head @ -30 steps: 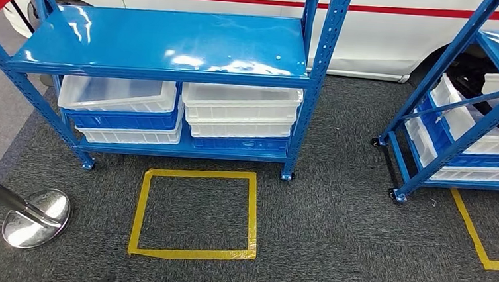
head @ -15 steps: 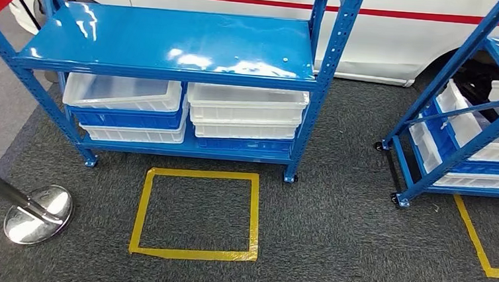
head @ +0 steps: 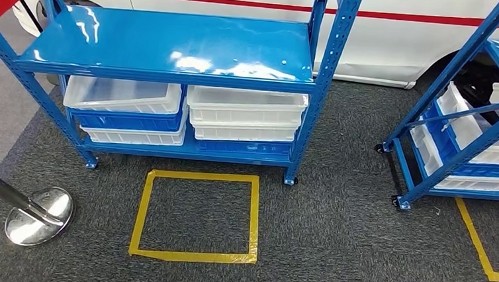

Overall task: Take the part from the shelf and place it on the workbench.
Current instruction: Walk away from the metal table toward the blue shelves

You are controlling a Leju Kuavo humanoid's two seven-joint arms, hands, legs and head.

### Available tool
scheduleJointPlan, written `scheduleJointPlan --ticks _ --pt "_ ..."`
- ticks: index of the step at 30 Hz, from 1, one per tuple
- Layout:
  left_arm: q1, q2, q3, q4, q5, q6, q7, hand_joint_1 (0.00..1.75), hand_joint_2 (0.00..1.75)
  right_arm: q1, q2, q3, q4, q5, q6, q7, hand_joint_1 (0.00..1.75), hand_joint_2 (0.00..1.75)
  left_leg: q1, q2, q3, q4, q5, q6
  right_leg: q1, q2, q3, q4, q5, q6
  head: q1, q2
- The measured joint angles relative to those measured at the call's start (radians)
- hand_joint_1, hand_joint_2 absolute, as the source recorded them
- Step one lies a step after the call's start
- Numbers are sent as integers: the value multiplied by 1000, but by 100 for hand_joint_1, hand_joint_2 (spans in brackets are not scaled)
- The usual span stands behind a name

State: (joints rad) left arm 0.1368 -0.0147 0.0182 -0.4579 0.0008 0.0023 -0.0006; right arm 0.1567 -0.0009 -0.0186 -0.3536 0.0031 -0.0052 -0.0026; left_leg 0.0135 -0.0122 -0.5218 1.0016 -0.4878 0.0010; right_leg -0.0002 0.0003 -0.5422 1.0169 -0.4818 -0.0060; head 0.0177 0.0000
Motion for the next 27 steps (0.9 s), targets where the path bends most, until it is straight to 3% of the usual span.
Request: scheduleJointPlan --ticks 2,3,4,6,7,8,11,13,16,18,20,22,23,24,26,27 --pt "54 0 -2 63 0 0 1 0 175 -56 1 2 -66 0 0 -1 0 87 0 4 -8 29 -23 -9 -6 7 4 -10 6 -11 0 0" --pt "81 0 -3 97 0 0 1 0 175 -83 1 3 -101 0 0 -2 0 44 0 5 -26 72 -51 -12 -9 10 5 -14 8 -16 -1 0" --pt "105 1 -3 132 0 0 1 0 175 -107 2 3 -134 0 0 -2 0 44 1 5 -56 134 -86 -14 -8 14 4 -15 8 -18 -1 0" --pt "145 4 -3 188 0 0 1 0 175 -143 1 4 -188 0 0 -2 0 131 2 6 -119 258 -139 -18 -5 23 1 -13 8 -21 -2 0" --pt "159 6 -3 206 0 0 1 0 175 -153 0 3 -205 0 0 -2 0 175 2 6 -133 283 -140 -19 -4 27 1 -11 7 -21 -2 0" --pt "166 8 -3 216 0 0 0 0 175 -158 0 3 -216 0 0 -2 0 175 2 6 -126 266 -119 -19 -3 30 1 -10 6 -21 -2 0" --pt "136 10 -3 205 0 1 -1 0 175 -132 1 4 -203 0 0 0 0 175 -1 6 -32 67 -16 -7 -2 27 5 -8 1 -15 -2 0" --pt "89 10 -4 164 0 1 -2 0 175 -89 2 5 -161 0 0 1 0 175 -7 6 1 0 5 3 0 21 3 -8 -3 -7 -2 0" --pt "5 8 -5 73 0 0 -3 0 175 -9 4 7 -67 0 0 2 0 175 -5 3 4 -9 11 17 0 16 5 -1 -10 7 -2 0" --pt "-51 7 -6 5 0 0 -3 0 175 47 4 8 0 0 0 3 0 175 1 -1 8 -17 17 29 -2 13 -19 58 -50 17 -1 0" --pt "-98 7 -6 -58 0 0 -3 0 175 96 4 8 65 0 0 3 0 175 2 -5 5 -16 17 34 -7 12 -83 185 -118 24 -1 0" --pt "-127 7 -5 -101 0 0 -3 0 175 128 4 8 111 0 0 4 0 175 2 -9 2 -14 16 33 -13 11 -137 282 -147 30 -1 0" --pt "-134 7 -5 -112 0 0 -3 0 175 136 2 8 123 0 0 4 0 175 3 -10 3 -13 15 31 -17 10 -139 279 -132 33 -1 0" --pt "-135 8 -5 -117 0 0 -3 0 175 138 1 8 128 0 0 4 0 175 4 -11 5 -13 13 28 -20 9 -120 237 -100 35 -1 0" --pt "-115 8 -5 -109 0 0 -2 0 175 119 -1 8 116 0 0 3 0 175 5 -8 9 -12 6 18 -23 4 -47 96 -30 35 -1 0" --pt "-98 7 -5 -96 0 0 -2 0 175 101 -2 8 100 0 0 2 0 175 5 -5 10 -11 3 12 -21 3 -18 40 -9 32 -1 0"
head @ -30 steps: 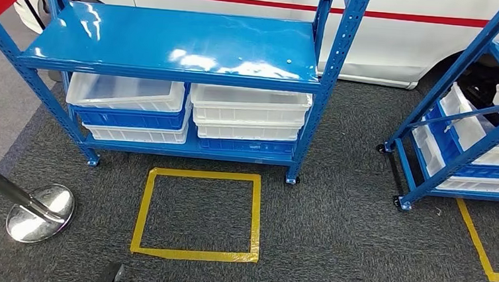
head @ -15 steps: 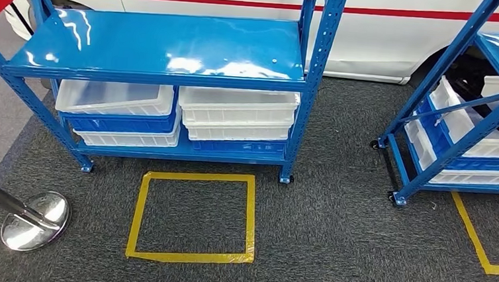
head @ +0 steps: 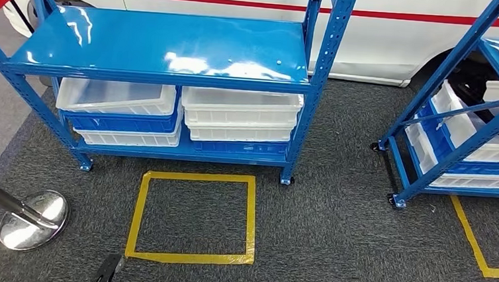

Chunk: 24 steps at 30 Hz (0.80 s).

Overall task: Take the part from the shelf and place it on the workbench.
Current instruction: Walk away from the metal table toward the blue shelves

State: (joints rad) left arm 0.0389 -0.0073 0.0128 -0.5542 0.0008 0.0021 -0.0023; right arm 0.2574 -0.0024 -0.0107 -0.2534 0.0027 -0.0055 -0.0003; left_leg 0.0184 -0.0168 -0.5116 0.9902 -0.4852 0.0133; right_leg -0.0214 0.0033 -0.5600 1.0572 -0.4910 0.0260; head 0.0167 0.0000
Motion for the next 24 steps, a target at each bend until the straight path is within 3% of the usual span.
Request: scheduleJointPlan --ticks 2,5,7,9,10,11,12,14,16,20,22,24 --pt "45 0 0 46 0 0 1 0 175 -47 0 0 -48 0 0 -2 0 175 -1 6 1 -1 -4 -12 6 0 22 -39 8 -9 0 0" --pt "124 -1 -1 133 0 0 2 0 175 -127 2 2 -138 0 0 -4 0 175 2 10 1 12 -16 -27 5 5 21 -46 12 -27 -1 0" --pt "176 -2 -1 196 0 0 2 0 175 -180 2 2 -203 0 0 -4 0 175 4 10 -37 95 -68 -32 3 9 22 -51 14 -38 -1 0" --pt "219 0 -1 258 0 0 2 0 175 -221 2 2 -262 0 0 -4 0 175 4 10 -108 234 -134 -34 7 13 19 -50 13 -43 -1 0" --pt "237 2 -1 282 0 0 2 0 175 -236 2 2 -285 0 0 -4 0 175 4 10 -135 283 -147 -35 9 17 19 -50 13 -44 -1 0" --pt "251 3 -1 301 0 0 2 0 175 -247 2 2 -302 0 0 -4 0 175 3 10 -145 298 -139 -34 10 22 20 -49 13 -44 -1 0" --pt "259 3 -1 312 0 0 2 0 175 -252 2 2 -313 0 0 -4 0 175 3 10 -134 271 -112 -31 11 26 21 -48 12 -45 -1 0" --pt "250 3 -1 314 0 0 2 0 175 -243 2 2 -314 0 0 -4 0 175 1 11 -74 136 -36 -21 12 29 25 -48 10 -44 -1 0" --pt "213 4 -1 289 0 1 0 0 175 -214 2 2 -290 0 0 -2 0 175 -4 12 -27 34 4 -12 15 24 23 -46 6 -37 -1 0" --pt "132 0 8 217 -9 2 -2 0 175 -146 4 -3 -212 9 0 0 0 175 -3 7 -20 6 11 4 16 11 26 -35 -6 -18 0 0" --pt "112 -3 32 211 -33 6 -2 0 175 -135 5 -20 -201 31 -1 -3 0 175 2 17 -14 0 16 14 15 8 -5 32 -53 -9 1 0" --pt "106 -7 67 211 -65 12 0 0 175 -141 8 -47 -193 62 -2 -9 0 175 0 32 -17 0 16 17 11 6 -67 160 -119 -2 1 0"
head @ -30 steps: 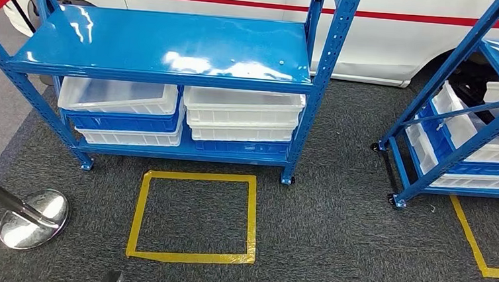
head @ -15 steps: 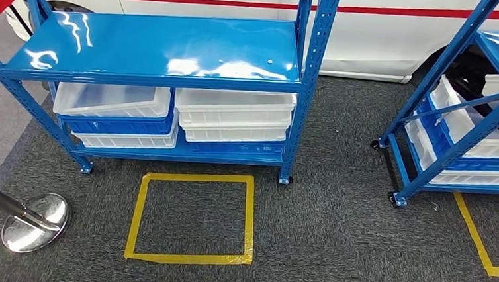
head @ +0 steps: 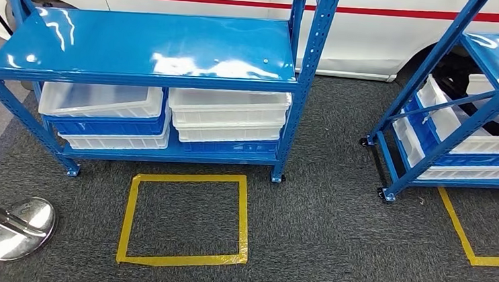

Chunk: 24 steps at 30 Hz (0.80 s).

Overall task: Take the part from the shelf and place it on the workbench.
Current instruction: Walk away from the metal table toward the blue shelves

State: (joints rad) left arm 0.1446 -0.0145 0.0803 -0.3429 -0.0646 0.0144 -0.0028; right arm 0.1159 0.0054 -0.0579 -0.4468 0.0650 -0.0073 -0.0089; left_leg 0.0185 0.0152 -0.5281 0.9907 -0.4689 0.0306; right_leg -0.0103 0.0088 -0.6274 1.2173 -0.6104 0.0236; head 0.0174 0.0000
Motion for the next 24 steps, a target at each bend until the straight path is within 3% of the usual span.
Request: scheduleJointPlan --ticks 1,2,3,6,8,11,13,15,17,18,20,22,24 --pt "-4 -2 19 0 -17 3 0 0 175 -4 1 -16 4 16 0 -2 0 175 -1 4 -1 1 -1 1 -3 -2 -24 53 -16 3 0 0" --pt "-8 -4 38 0 -34 8 0 0 175 -7 2 -32 9 33 -1 -4 0 175 -1 4 -2 3 -1 2 -5 -3 -33 74 -13 6 0 0" --pt "-12 -6 56 0 -51 11 0 0 175 -10 3 -50 13 50 -2 -6 0 175 0 2 -1 4 -2 2 -7 -4 -24 58 10 7 0 0" --pt "-26 -17 117 0 -104 22 0 0 175 -20 5 -103 25 102 -4 -14 0 175 -1 -11 1 14 -10 -7 -10 -4 65 -127 100 3 0 0" --pt "-33 -23 161 0 -141 30 0 0 175 -30 9 -140 31 137 -5 -20 0 175 -4 -16 -3 20 -13 -19 -5 -2 89 -189 113 -5 0 0" --pt "-46 -34 225 1 -195 41 0 0 175 -44 21 -196 40 191 -8 -29 0 175 -3 -18 -6 22 -16 -36 -4 -3 89 -195 117 -22 -1 0" --pt "-55 -42 267 2 -229 48 -1 0 175 -53 28 -234 47 225 -13 -35 0 175 0 -18 -30 76 -53 -45 -8 -7 90 -202 122 -35 -1 0" --pt "-63 -47 310 4 -263 56 -2 0 87 -59 34 -271 53 259 -18 -40 0 87 1 -17 -89 203 -118 -50 -6 -10 88 -203 123 -42 -2 0" --pt "-70 -52 356 6 -299 65 -3 0 0 -66 40 -308 60 295 -21 -47 0 0 1 -17 -136 300 -143 -53 -3 -11 87 -201 122 -44 -2 0" --pt "-73 -55 380 7 -316 69 -3 0 0 -70 44 -327 64 313 -21 -51 0 0 1 -17 -135 298 -128 -52 -2 -11 88 -199 121 -45 -2 0" --pt "-80 -61 424 10 -350 76 -5 0 0 -78 52 -362 71 348 -22 -59 0 0 1 -17 -84 186 -57 -47 -2 -10 91 -196 117 -43 -2 0" --pt "-91 -68 467 13 -383 84 -8 0 0 -87 60 -398 77 383 -23 -68 0 87 -3 -17 -30 66 -15 -38 2 -9 91 -192 113 -35 -1 0" --pt "-103 -77 511 16 -416 91 -11 0 0 -96 67 -434 84 418 -24 -78 0 175 -8 -18 -17 31 -14 -29 5 -10 89 -192 113 -25 -1 0"
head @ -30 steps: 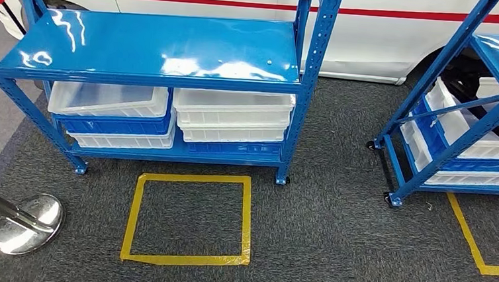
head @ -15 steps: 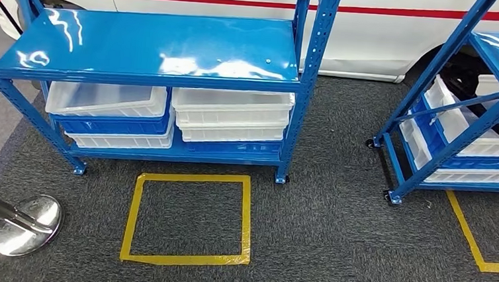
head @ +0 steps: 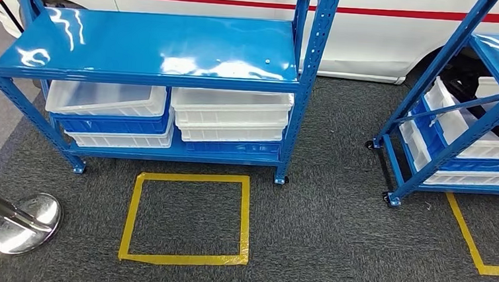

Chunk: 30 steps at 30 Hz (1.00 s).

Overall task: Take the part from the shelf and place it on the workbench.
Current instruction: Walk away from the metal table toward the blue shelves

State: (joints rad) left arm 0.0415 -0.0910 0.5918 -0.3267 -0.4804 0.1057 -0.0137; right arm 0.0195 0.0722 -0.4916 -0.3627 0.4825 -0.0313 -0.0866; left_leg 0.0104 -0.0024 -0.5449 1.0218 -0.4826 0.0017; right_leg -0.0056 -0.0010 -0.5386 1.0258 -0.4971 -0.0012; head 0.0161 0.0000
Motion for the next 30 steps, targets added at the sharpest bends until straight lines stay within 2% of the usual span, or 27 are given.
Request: scheduleJointPlan --ticks 2,3,5,7,8,9,10,11,13,15,17,19,20,22,23,24,25,26,28,29,30 --pt "-9 -9 45 4 -34 8 -4 0 0 -10 5 -36 6 37 -2 -11 0 175 2 0 1 -7 6 12 -1 0 0 0 0 11 0 0" --pt "-13 -14 68 6 -52 13 -6 0 0 -14 8 -55 10 56 -3 -18 0 175 4 1 2 -12 10 20 -2 0 -5 13 -10 17 0 0" --pt "-23 -25 114 10 -86 21 -8 0 0 -21 12 -92 17 92 -4 -30 0 175 7 4 3 -18 15 32 -5 1 -43 96 -62 26 1 0" --pt "-31 -33 160 14 -120 29 -10 0 0 -27 18 -128 26 129 -5 -43 0 175 5 5 1 -18 16 37 -7 1 -107 224 -119 32 1 0" --pt "-35 -37 182 17 -137 33 -11 0 0 -30 21 -146 31 147 -4 -49 0 175 4 4 1 -17 15 37 -8 1 -128 265 -127 34 1 0" --pt "-40 -41 204 19 -154 37 -12 0 0 -33 24 -164 35 165 -4 -56 0 175 4 4 1 -16 15 37 -8 1 -133 271 -115 35 1 0" --pt "-45 -46 227 22 -171 41 -13 0 0 -36 27 -183 38 183 -3 -63 0 175 4 3 3 -15 14 36 -9 1 -119 240 -86 34 1 0" --pt "-50 -51 248 24 -187 45 -15 0 0 -39 29 -199 41 200 -2 -70 0 175 4 2 4 -14 12 34 -9 1 -90 177 -48 32 1 0" --pt "-59 -62 292 29 -219 51 -19 0 87 -47 33 -233 47 235 2 -85 0 175 2 1 4 -8 7 28 -6 2 -35 53 2 23 1 0" --pt "-70 -70 336 34 -253 59 -23 0 175 -57 39 -269 54 271 5 -99 0 175 0 1 1 -4 5 17 0 3 -18 7 10 13 1 0" --pt "-82 -79 382 39 -287 68 -26 0 175 -66 48 -308 60 307 6 -114 0 175 0 1 0 -5 5 6 0 2 -19 2 14 2 0 0" --pt "-91 -85 426 44 -320 76 -30 0 175 -73 55 -346 66 341 6 -129 0 175 1 1 -12 24 -18 -4 -5 0 -16 -8 20 -12 0 0" --pt "-95 -88 447 46 -336 80 -31 0 175 -76 59 -363 69 357 6 -135 0 175 2 1 -32 67 -46 -7 -8 -1 -16 -11 23 -18 -1 0" --pt "-102 -95 489 52 -369 86 -35 0 175 -83 67 -399 74 390 6 -149 0 175 3 1 -92 197 -112 -13 -6 -2 -18 -11 24 -23 -2 0" --pt "-106 -98 509 54 -385 89 -38 0 175 -86 71 -416 78 406 5 -154 0 175 3 1 -119 256 -133 -15 -5 -2 -20 -10 24 -24 -2 0" --pt "-109 -102 530 58 -403 94 -41 0 175 -90 75 -435 82 423 5 -160 0 175 3 1 -131 282 -133 -16 -5 -2 -20 -8 23 -24 -2 0" --pt "-113 -104 551 60 -420 98 -43 0 175 -94 79 -453 86 439 4 -166 0 175 3 1 -125 270 -115 -16 -5 -1 -20 -6 22 -24 -2 0" --pt "-117 -107 573 63 -437 102 -46 0 175 -98 83 -473 90 457 3 -172 0 175 3 1 -100 219 -81 -14 -5 0 -19 -5 21 -22 -2 0" --pt "-126 -112 614 67 -473 111 -51 0 175 -106 92 -511 96 491 1 -185 0 175 1 2 -32 76 -19 -6 -3 1 -17 0 17 -17 -2 0" --pt "-132 -116 633 69 -491 114 -54 0 175 -111 96 -528 99 509 1 -191 0 175 0 1 -8 25 -3 -2 -1 1 -17 2 16 -12 -2 0" --pt "-137 -119 650 71 -507 118 -57 0 175 -114 98 -543 102 525 0 -197 0 175 -3 1 2 1 0 3 0 1 -18 3 15 -7 -2 0"
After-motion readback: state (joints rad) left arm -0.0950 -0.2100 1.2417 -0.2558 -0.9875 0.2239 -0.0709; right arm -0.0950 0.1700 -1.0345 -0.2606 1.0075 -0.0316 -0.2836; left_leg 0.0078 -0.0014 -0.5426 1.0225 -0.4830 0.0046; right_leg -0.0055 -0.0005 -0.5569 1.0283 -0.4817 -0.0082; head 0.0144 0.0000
